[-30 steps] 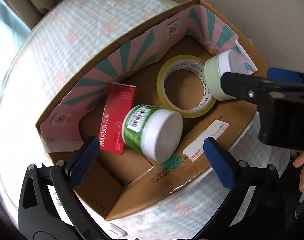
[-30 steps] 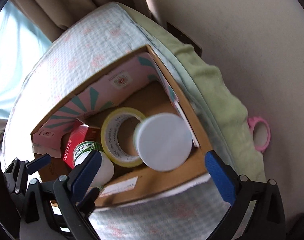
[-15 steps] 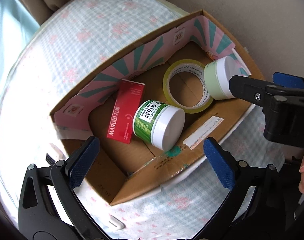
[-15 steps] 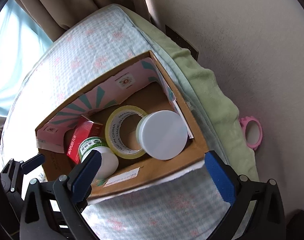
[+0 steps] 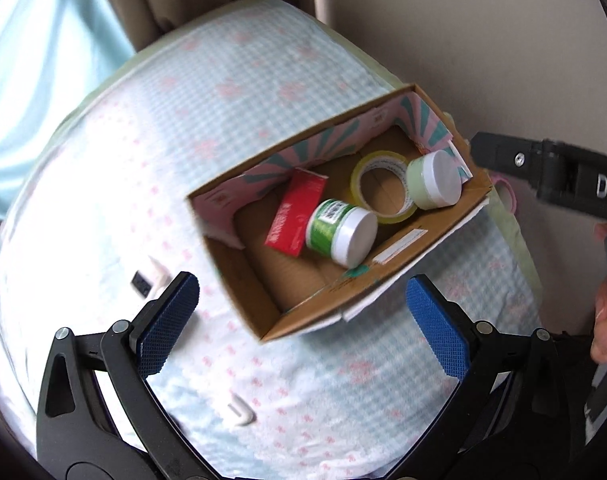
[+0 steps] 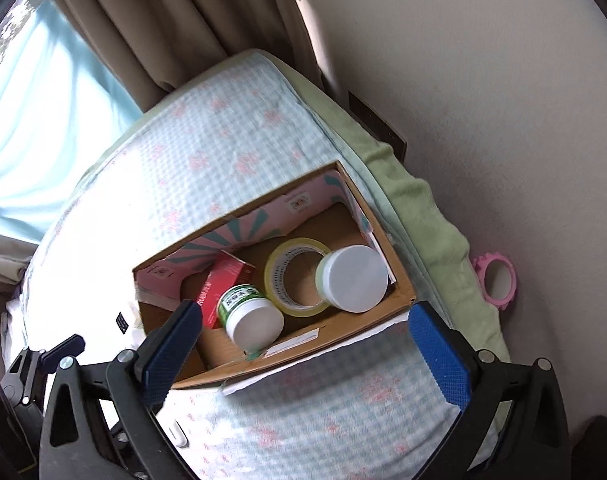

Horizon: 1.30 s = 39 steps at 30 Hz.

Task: Organize rigid objects
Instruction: 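Move both tools back toward the small white cap and pill bottle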

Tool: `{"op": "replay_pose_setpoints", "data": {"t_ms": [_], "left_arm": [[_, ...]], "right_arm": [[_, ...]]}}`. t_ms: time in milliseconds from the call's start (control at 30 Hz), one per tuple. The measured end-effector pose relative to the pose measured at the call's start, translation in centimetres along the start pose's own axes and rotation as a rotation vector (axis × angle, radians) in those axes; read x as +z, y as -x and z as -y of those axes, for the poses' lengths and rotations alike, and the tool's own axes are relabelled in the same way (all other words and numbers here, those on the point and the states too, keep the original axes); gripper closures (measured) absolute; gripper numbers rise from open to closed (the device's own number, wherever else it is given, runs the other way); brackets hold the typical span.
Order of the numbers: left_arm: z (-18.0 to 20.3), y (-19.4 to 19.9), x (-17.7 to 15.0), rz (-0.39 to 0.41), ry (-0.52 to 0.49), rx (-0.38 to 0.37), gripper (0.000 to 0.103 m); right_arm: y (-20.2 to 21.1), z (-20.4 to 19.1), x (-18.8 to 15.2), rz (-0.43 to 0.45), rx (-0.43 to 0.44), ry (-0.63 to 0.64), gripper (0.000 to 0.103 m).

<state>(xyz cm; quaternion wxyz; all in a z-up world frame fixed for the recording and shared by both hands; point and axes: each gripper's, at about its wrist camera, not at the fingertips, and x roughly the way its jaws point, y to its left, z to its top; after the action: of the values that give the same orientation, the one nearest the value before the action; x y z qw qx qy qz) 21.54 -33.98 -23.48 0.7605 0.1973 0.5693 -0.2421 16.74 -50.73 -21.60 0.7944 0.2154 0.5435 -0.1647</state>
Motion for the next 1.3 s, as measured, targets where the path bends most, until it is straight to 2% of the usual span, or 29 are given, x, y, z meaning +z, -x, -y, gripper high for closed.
{"op": "replay_pose_setpoints", "data": {"t_ms": [200,333,467,700,933,1067,1167,1300], "left_arm": [[-3.2,4.5,-3.0,0.039,0.067,0.049,0.0],[-6.3,7.0,-5.5,0.058,0.14,0.067,0.0],[-9.9,9.3,-8.9,0.071,0.212,0.087,0.0],[-16.8,11.7,-14.8,0.073,0.359,0.176,0.0],[-22.0,10.4,-21.1,0.031,0.583,0.246,0.0],[-23.5,8.7,-25.2,-0.012,0.718,0.241,0.0],[-24.1,6.8,-27.6,-0.051,0.798,0.233,0.0],[-24.7,4.1,-29.8,-0.076,0.864,0.218,0.0]], "right_arm": [[3.1,-2.6,-0.8,0.029,0.029,0.076,0.0],[5.2,-5.6,-1.8,0.055,0.049,0.151,0.0],[6.4,-9.0,-3.0,0.029,0.079,0.21,0.0],[6.8,-16.1,-5.5,-0.014,0.165,0.377,0.0],[3.1,-24.0,-7.2,-0.086,0.238,0.666,0.0],[0.4,-27.8,-8.4,-0.125,0.261,0.851,0.0],[-1.8,-29.7,-8.8,-0.177,0.303,0.937,0.0],[-4.3,-32.2,-9.7,-0.19,0.284,1.108,0.0]]}}
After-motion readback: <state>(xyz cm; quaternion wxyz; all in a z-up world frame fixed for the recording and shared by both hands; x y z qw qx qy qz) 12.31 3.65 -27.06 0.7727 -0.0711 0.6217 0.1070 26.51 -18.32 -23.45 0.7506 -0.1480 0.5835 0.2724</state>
